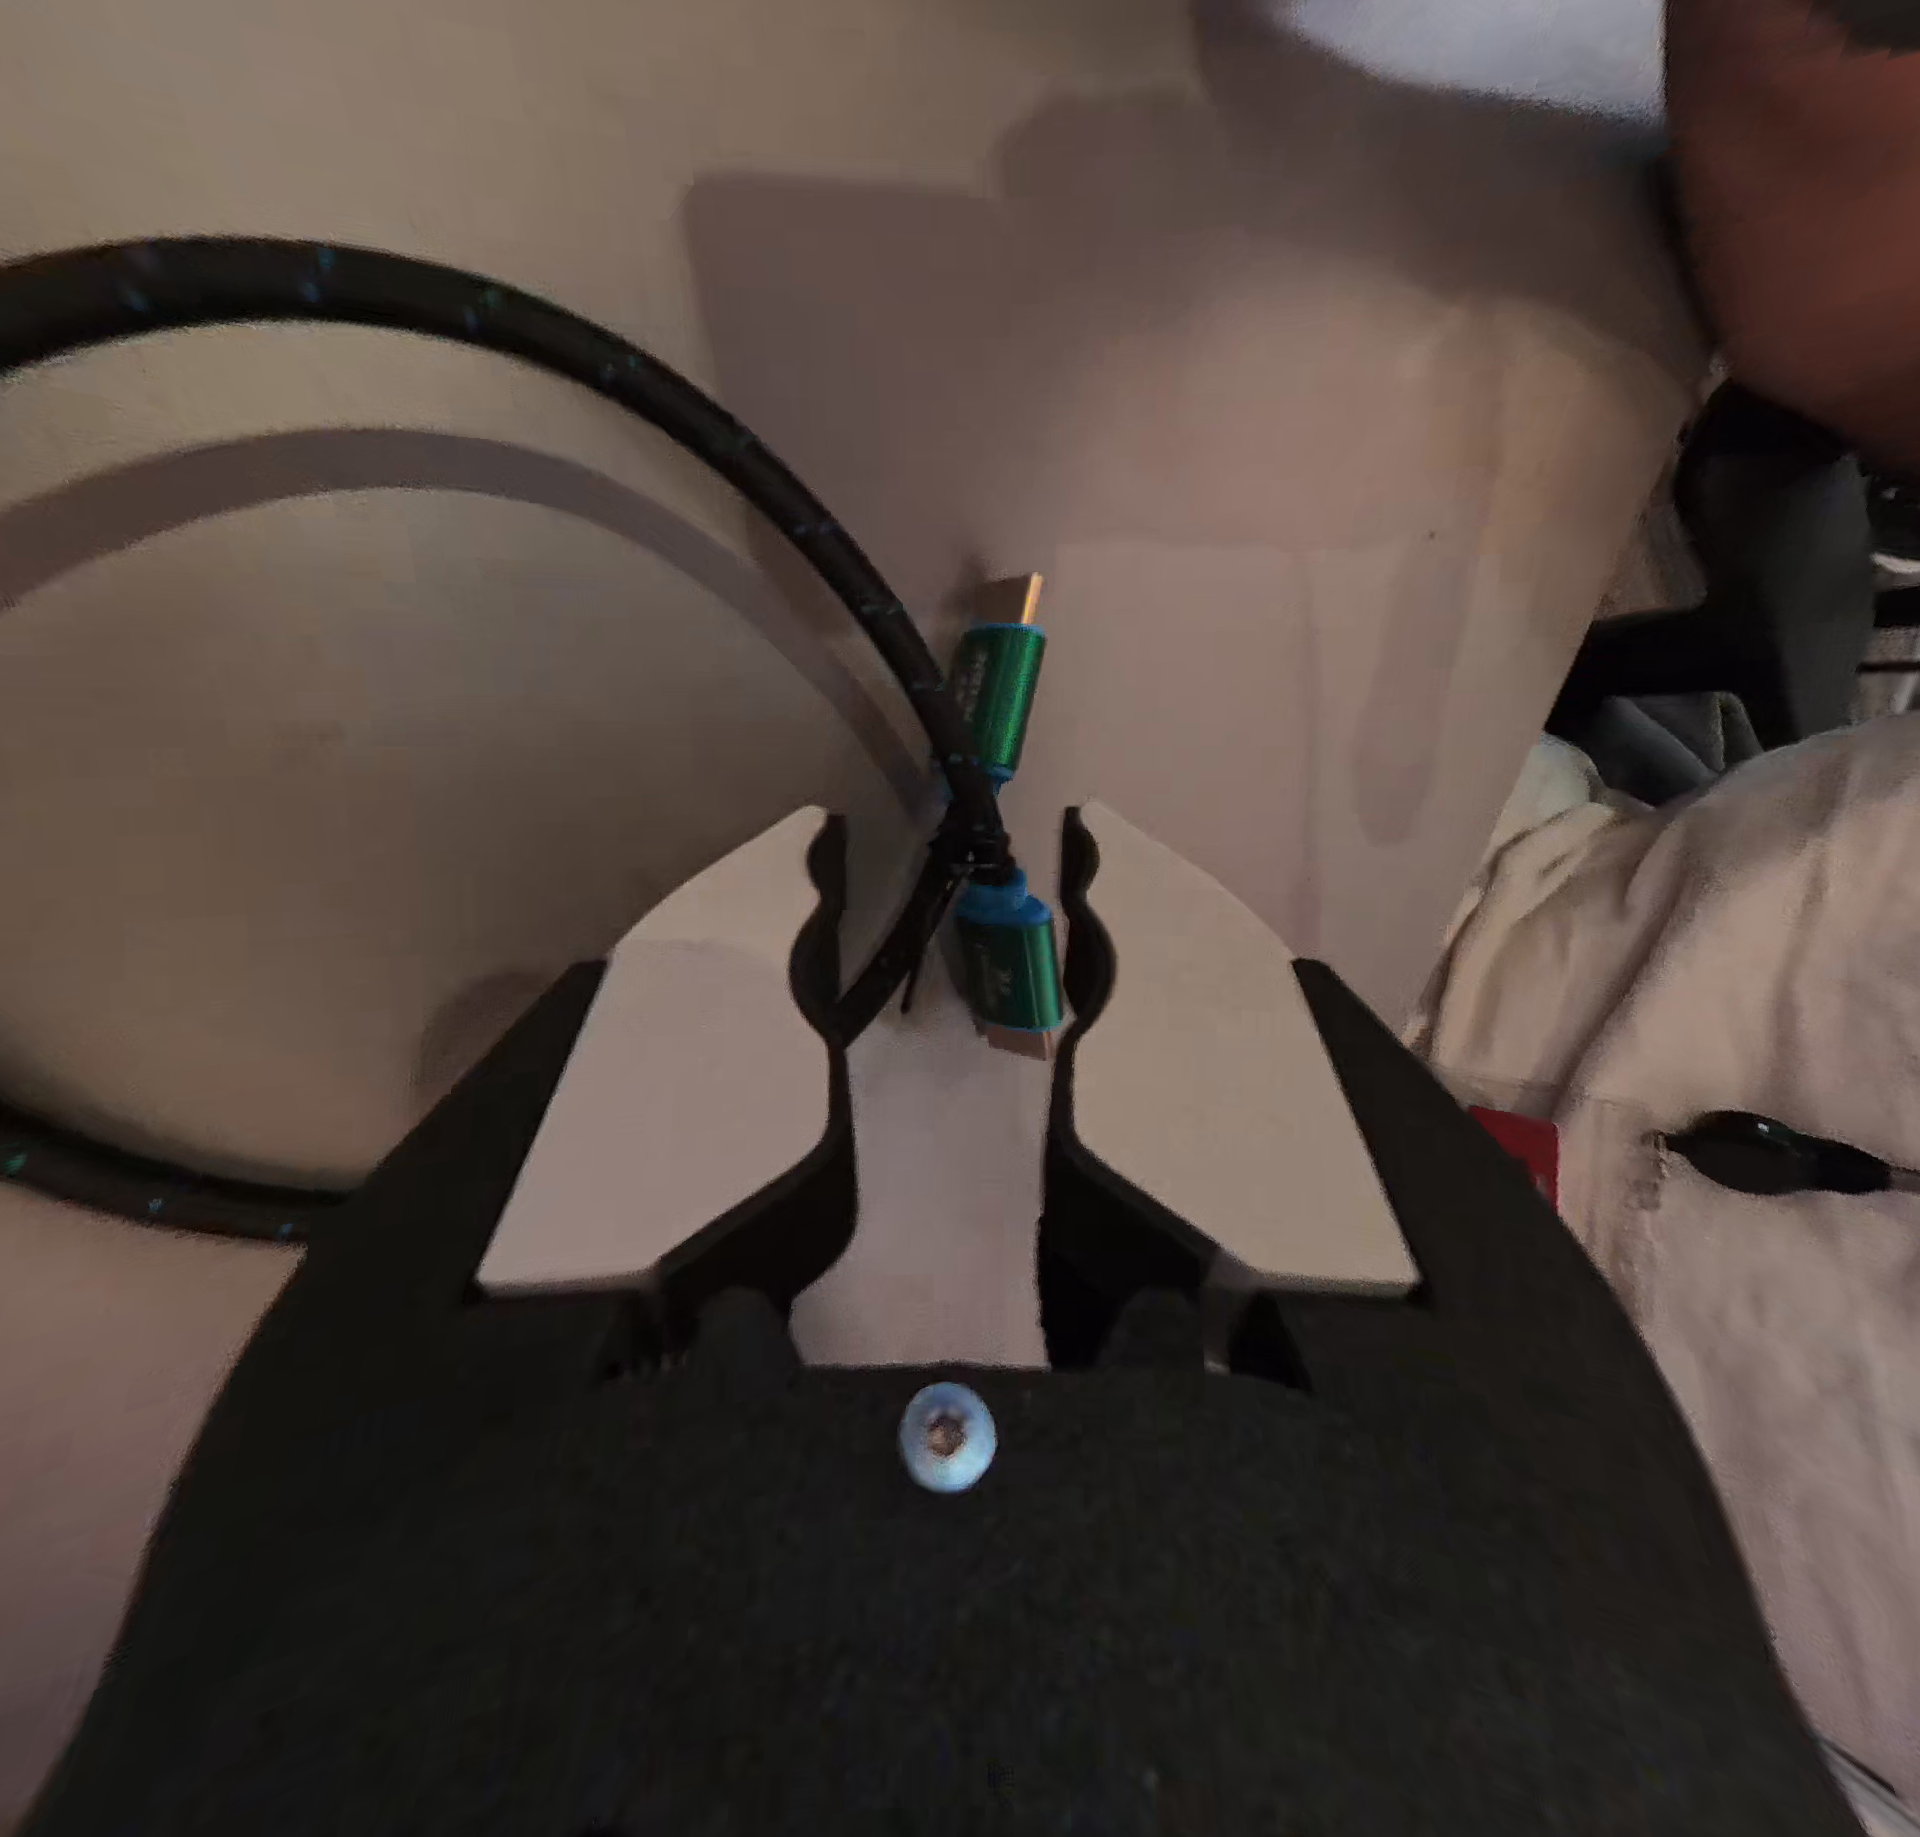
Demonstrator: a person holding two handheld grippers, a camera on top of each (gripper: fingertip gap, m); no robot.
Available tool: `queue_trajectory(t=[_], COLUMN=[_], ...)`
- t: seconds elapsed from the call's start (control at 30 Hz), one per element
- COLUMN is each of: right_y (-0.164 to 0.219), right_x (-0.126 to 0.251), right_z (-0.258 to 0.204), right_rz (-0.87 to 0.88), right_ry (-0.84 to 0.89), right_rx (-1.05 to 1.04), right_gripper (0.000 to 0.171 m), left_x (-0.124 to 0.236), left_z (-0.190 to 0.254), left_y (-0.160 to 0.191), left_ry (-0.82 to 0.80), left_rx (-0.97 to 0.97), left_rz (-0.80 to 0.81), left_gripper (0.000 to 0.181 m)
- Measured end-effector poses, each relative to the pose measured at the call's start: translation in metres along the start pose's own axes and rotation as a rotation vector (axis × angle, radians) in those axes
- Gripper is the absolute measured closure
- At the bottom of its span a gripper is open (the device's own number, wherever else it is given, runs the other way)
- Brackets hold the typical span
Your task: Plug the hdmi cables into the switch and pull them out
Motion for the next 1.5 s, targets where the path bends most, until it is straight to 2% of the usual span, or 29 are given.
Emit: queue_trajectory(t=[0.1,0.2,0.27,0.33,0.47,0.63,0.73,0.83,1.03,1.2,1.5], right_y=[-0.001,-0.002,-0.002,-0.002,-0.001,-0.005,-0.008,-0.009,-0.006,-0.006,-0.006], right_x=[0.001,0.001,0.002,0.002,0.002,-0.001,-0.002,0.0,0.003,0.003,0.001], right_z=[0.001,0.001,0.002,0.003,0.003,0.002,0.002,0.005,0.012,0.014,0.011], right_rz=[0.004,0.004,0.003,0.004,0.0,-0.051,-0.08,-0.109,-0.188,-0.247,-0.266], right_ry=[0.001,-0.001,0.0,0.002,0.006,0.021,0.035,0.061,0.109,0.143,0.144], right_rx=[-0.001,0.001,0.004,0.002,0.006,0.078,0.111,0.158,0.26,0.375,0.436], right_gripper=[0.156,0.156,0.156,0.156,0.156,0.156,0.157,0.157,0.156,0.157,0.157], left_x=[-0.004,-0.013,-0.018,-0.02,-0.007,0.06,0.077,0.076,0.073,0.071,0.066], left_z=[0.003,0.008,0.017,0.019,0.011,0.027,0.035,0.034,0.038,0.038,0.031], left_y=[-0.005,0.0,0.006,0.009,-0.003,-0.041,-0.052,-0.058,-0.064,-0.066,-0.067], left_ry=[0.022,0.032,0.067,0.019,-0.231,-0.677,-0.861,-0.969,-0.985,-0.918,-0.841], left_rx=[0.012,-0.016,-0.042,-0.108,-0.327,-0.593,-0.693,-0.737,-0.71,-0.639,-0.538], left_rz=[-0.045,-0.095,-0.11,-0.086,0.103,0.391,0.412,0.377,0.348,0.368,0.329], left_gripper=[0.148,0.167,0.168,0.169,0.17,0.17,0.17,0.17,0.17,0.17,0.169])
Point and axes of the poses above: each gripper's, where its closed fingertips meet, x back along the fingers, y out of its underside, z = x × y across the jaws, the point moved 1 cm from there along x, back along the fingers, and after that the axes turned 15 degrees about x, right-handed, at the moved point
